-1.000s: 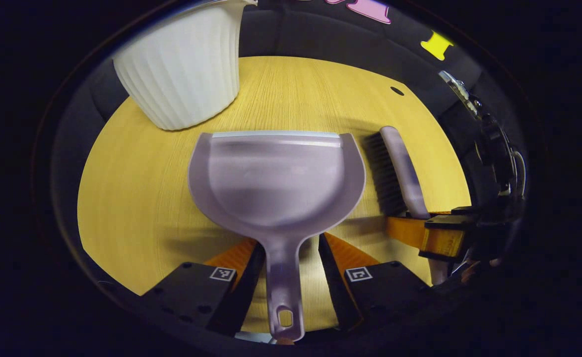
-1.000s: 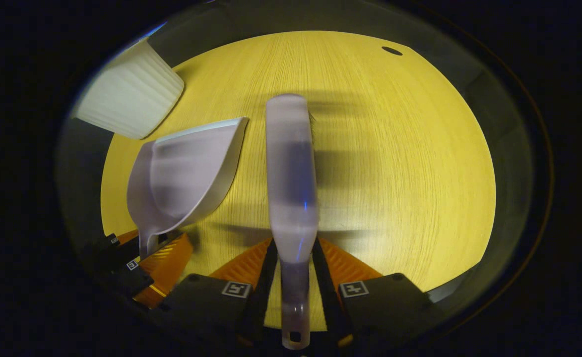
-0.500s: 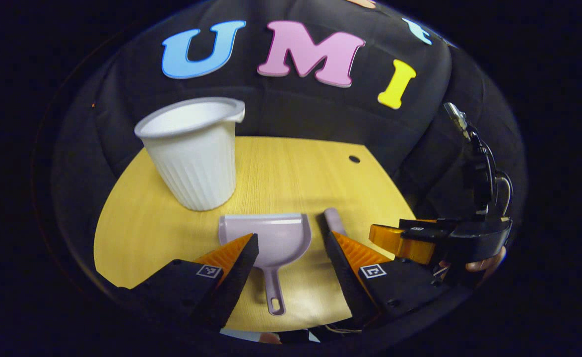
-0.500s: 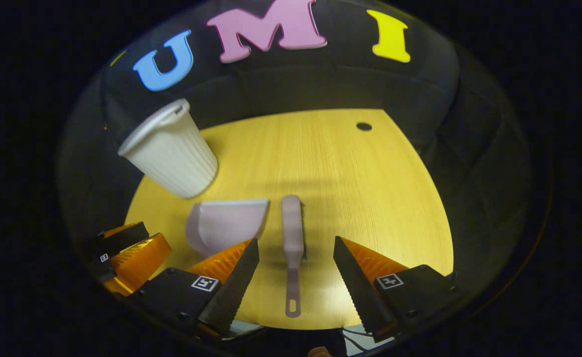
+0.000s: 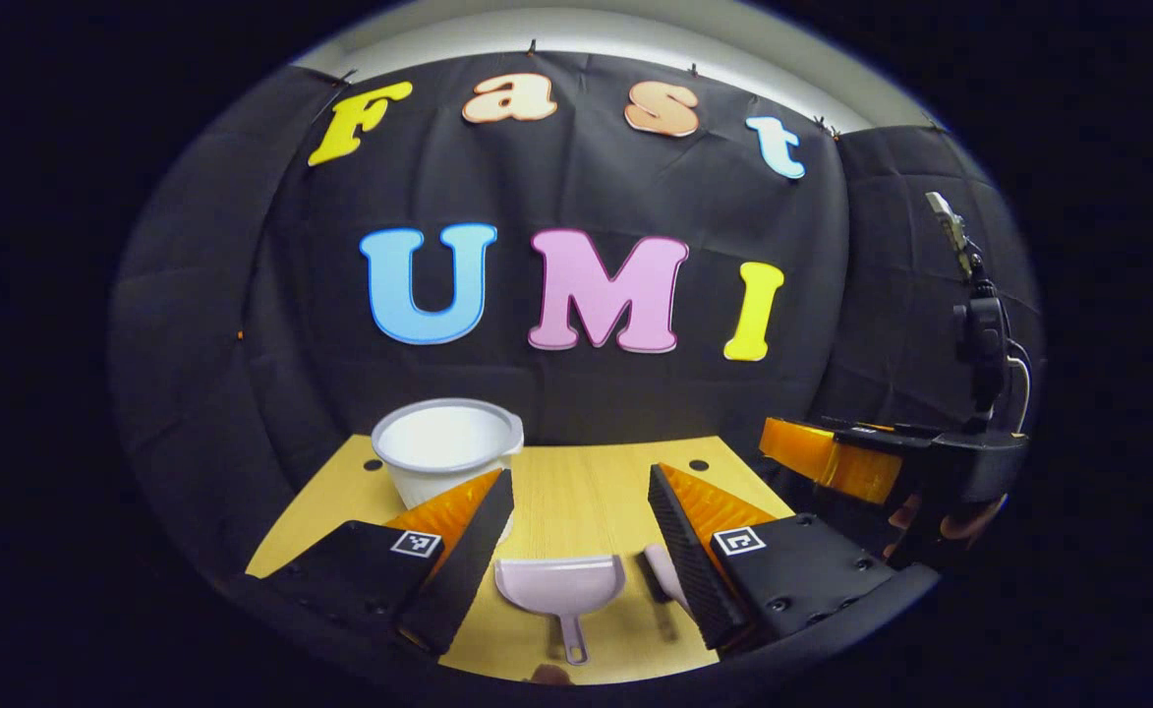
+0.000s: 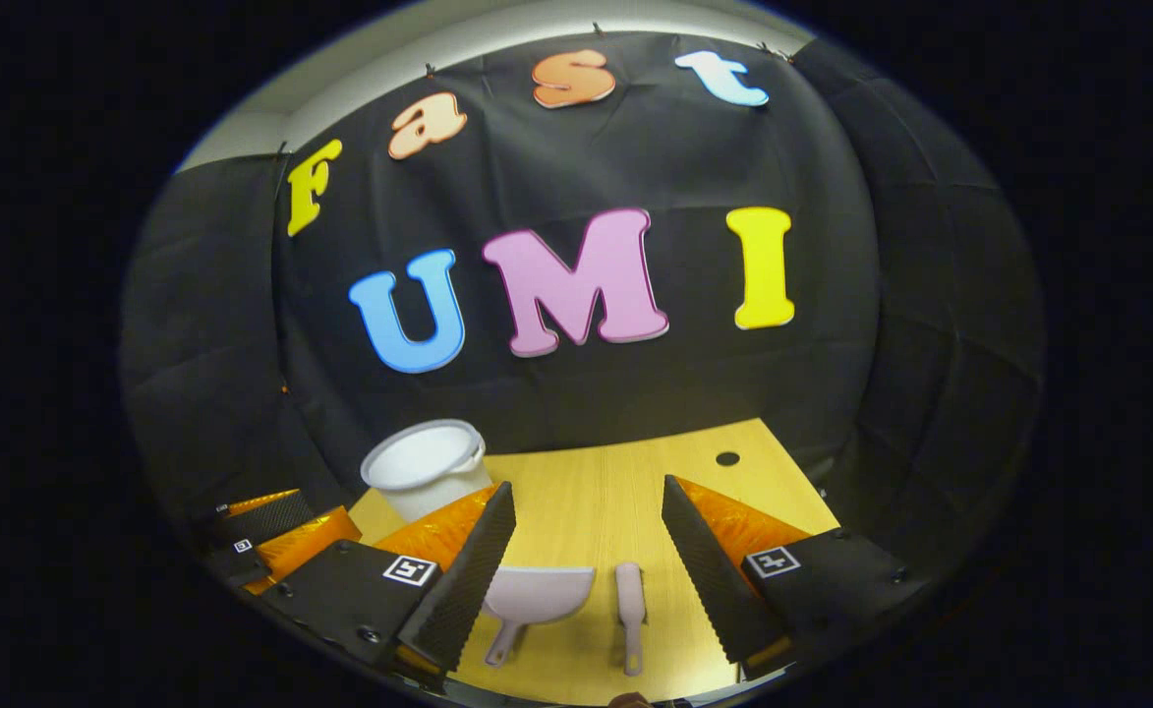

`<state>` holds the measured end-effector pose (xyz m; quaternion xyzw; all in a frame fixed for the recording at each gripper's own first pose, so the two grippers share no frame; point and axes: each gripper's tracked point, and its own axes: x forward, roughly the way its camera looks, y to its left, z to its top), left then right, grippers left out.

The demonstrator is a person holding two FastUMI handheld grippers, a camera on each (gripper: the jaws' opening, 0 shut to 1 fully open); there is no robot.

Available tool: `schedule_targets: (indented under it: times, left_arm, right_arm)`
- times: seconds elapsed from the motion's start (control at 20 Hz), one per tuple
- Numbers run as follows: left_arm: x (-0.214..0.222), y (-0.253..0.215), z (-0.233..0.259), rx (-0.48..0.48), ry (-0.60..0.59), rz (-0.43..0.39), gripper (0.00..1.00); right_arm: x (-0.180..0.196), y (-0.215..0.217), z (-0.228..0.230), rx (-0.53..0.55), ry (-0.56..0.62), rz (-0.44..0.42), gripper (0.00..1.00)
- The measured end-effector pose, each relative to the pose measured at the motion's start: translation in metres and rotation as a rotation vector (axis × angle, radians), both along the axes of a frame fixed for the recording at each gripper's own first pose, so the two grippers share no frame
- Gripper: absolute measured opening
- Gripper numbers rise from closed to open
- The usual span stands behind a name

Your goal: Pick up the small broom and dustpan from the desktop, sweep the trash into the dustpan with the broom, and then empty the trash into the garbage bin.

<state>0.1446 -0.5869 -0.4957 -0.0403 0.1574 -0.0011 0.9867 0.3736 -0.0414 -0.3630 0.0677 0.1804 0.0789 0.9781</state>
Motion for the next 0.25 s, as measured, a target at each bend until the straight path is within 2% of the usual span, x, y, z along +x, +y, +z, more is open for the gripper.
schedule_targets:
  times: [0.1, 0.25]
  left_arm:
    - [-0.002, -0.006, 0.004, 0.019, -0.108, -0.013, 0.83]
    - [-0.011, -0.004, 0.018, 0.024, -0.172, 0.001, 0.81]
  right_arm:
    - [0.003, 0.004, 0.000, -0.009, -0.093, 0.012, 0.97]
    - [0.002, -0.001, 0.011, -0.067, -0.194, 0.057, 0.97]
